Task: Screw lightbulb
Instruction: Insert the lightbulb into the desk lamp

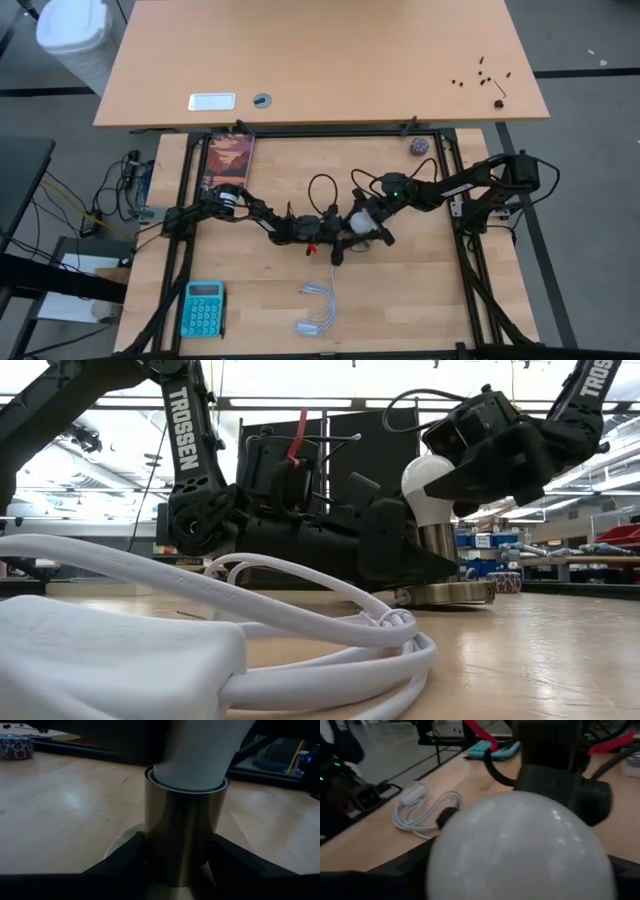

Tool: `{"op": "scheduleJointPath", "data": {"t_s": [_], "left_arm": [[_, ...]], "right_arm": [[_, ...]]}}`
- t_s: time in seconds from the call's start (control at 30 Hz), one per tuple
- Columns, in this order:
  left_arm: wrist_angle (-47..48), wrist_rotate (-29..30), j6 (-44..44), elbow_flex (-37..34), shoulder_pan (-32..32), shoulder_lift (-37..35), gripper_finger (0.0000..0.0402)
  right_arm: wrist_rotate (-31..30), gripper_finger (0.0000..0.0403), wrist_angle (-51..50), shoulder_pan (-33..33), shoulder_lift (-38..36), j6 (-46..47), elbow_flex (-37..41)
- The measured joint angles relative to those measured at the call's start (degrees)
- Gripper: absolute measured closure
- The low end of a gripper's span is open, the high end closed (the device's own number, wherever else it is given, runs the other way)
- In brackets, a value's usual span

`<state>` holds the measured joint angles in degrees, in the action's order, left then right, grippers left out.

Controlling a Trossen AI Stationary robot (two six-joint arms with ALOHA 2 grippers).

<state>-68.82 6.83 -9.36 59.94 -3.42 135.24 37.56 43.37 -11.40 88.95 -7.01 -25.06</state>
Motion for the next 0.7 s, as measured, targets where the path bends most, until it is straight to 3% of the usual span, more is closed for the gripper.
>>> {"op": "scheduleJointPath", "data": {"t_s": [0.13,0.53,0.7], "left_arm": [[0.1,0.2,0.2,0.0,0.0,0.0,0.0203],[0.1,0.5,0.1,-0.1,0.0,0.0,0.0203],[0.1,1.6,0.1,-0.1,0.0,0.0,0.0203]], "right_arm": [[-1.8,0.0070,0.4,0.0,0.0,-0.7,0.0],[-1.8,0.0156,2.0,0.0,0.0,-0.2,0.0],[-3.4,0.0143,2.0,0.0,0.0,0.9,0.0]]}}
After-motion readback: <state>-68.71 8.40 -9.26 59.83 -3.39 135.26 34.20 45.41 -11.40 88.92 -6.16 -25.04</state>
